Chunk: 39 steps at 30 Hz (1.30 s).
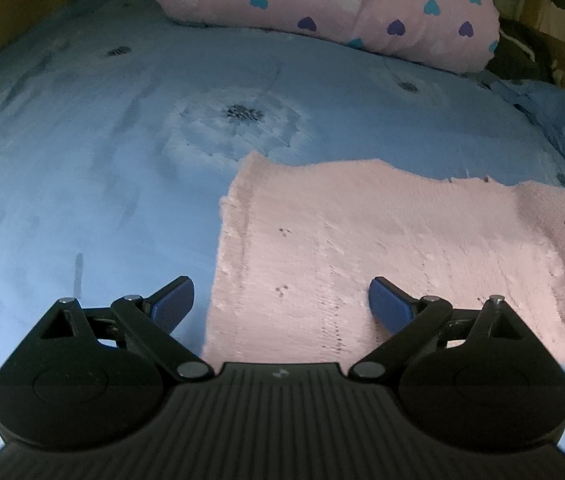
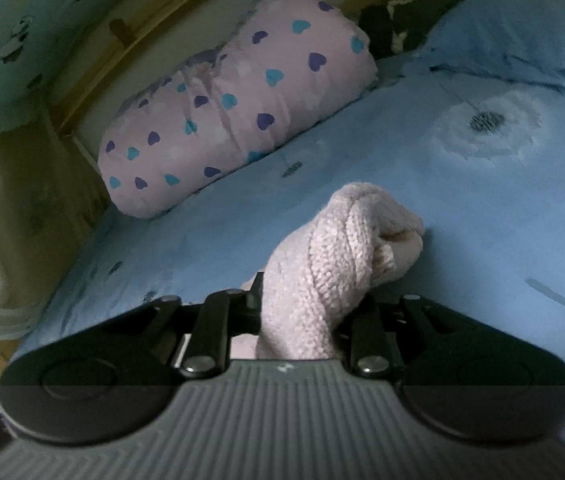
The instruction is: Fold small clothes
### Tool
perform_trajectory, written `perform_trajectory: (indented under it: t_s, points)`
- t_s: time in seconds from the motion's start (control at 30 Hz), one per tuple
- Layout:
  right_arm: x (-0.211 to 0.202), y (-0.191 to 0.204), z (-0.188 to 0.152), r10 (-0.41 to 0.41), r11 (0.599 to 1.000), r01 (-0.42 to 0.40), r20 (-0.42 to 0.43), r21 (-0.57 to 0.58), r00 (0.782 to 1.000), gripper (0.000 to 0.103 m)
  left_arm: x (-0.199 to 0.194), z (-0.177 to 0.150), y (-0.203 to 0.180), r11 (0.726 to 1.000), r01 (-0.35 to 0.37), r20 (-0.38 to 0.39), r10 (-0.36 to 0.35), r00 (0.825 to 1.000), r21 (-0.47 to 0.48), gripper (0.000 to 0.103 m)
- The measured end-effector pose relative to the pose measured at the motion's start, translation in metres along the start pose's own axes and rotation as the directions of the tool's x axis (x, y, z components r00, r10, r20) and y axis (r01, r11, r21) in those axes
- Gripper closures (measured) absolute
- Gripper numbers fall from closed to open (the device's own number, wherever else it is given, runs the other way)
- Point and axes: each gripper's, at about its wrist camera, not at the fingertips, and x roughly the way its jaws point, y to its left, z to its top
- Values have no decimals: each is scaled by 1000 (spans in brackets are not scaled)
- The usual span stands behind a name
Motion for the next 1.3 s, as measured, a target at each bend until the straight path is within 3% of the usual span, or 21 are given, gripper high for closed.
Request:
perform_trajectory:
  t_s: [0.23,0.53,0.8,1.03,1.2,1.3]
  points:
    - [0,40,3,32,998,-32,-8,-48,999,77,-7,2,12,998,-64,33,63,997,4,6]
    - [8,114,-11,24,979,-19,26,-204,999,77,-17,1,43,996,-51,18,52,998,-70,6]
    - [24,168,-31,56,973,-54,3,-223,998,77,-28,-2,82,985,-48,1,49,999,-168,6]
    - [49,222,-76,23,919,-16,13,-394,1000,77,-33,-5,116,966,-64,-3,65,998,-250,6]
    - [76,241,-121,-6,863,-28,-66,-504,998,77,-34,-5,132,952,-86,-6,88,996,-294,6]
    - [81,243,-138,29,850,-91,-126,-519,992,69,-36,-6,138,944,-81,-3,84,996,-319,6]
